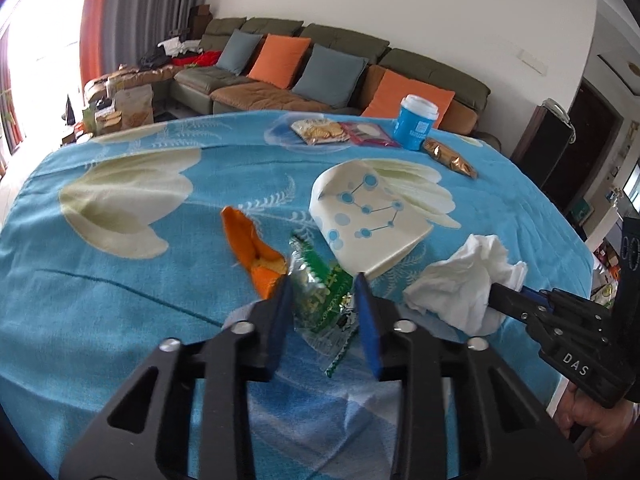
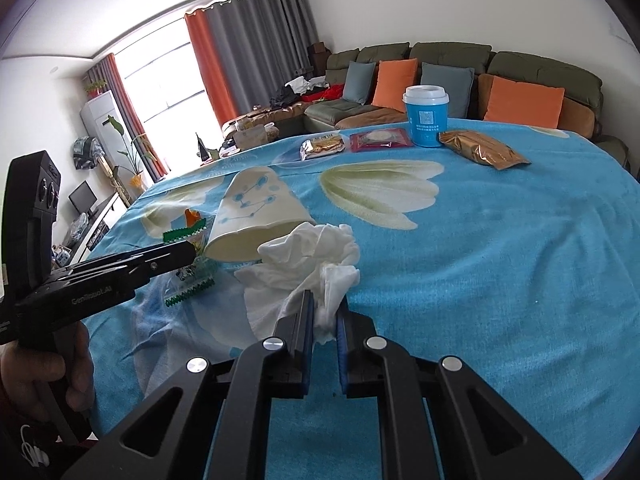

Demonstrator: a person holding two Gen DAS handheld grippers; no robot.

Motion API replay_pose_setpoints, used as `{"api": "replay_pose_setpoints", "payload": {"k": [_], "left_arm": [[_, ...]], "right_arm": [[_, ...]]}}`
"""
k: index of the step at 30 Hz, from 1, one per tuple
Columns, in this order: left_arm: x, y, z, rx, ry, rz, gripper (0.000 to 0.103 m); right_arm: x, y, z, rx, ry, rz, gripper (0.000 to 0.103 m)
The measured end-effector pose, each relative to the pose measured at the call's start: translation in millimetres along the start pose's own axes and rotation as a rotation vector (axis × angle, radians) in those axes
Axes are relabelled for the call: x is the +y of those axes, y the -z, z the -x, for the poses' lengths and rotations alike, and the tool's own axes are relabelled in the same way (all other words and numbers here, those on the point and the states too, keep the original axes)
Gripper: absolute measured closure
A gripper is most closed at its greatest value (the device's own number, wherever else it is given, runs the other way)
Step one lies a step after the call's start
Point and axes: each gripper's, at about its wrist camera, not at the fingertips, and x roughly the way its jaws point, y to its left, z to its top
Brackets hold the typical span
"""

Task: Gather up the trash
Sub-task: 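Grasp the green plastic wrapper with the left tool while the right tool grasps the white tissue, then carry the green wrapper and tissue to the teal bin and open both tools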

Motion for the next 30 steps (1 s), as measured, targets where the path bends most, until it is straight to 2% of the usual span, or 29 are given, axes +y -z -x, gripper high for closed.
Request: {"api": "replay_pose_setpoints", "payload": {"k": [1,3,9,17,23,30], "left_arm": [[1.4,0.7,-2.6,0.013,0.002,0.009,0.090],[3.5,2.4,-5.1,0.021,0.000,0.023,0.095],[2.7,6.8,7.0,-0.027,0.014,0.012,0.099],[8.2,13.0,57.5,-0.117,0.010,-0.001,0.099],[31.2,25.3,110.1,-0.206,-0.063,0.020,0.099],[71.0,45.4,172.8,-0.290,-0.172,0.089,0.099]], "right_arm": [[0.2,-0.4,0.7,-0.002,0.000,0.001,0.094],[0.8,-0.2,1.4,-0.003,0.000,0.002,0.094],[3.0,-1.2,9.6,-0.029,0.000,0.009,0.094],[27.4,-6.9,26.1,-0.084,-0.057,0.058,0.094],[64.8,-11.8,33.5,-0.112,-0.140,0.126,0.094],[116.5,-17.8,40.9,-0.139,-0.237,0.220,0.094]]}}
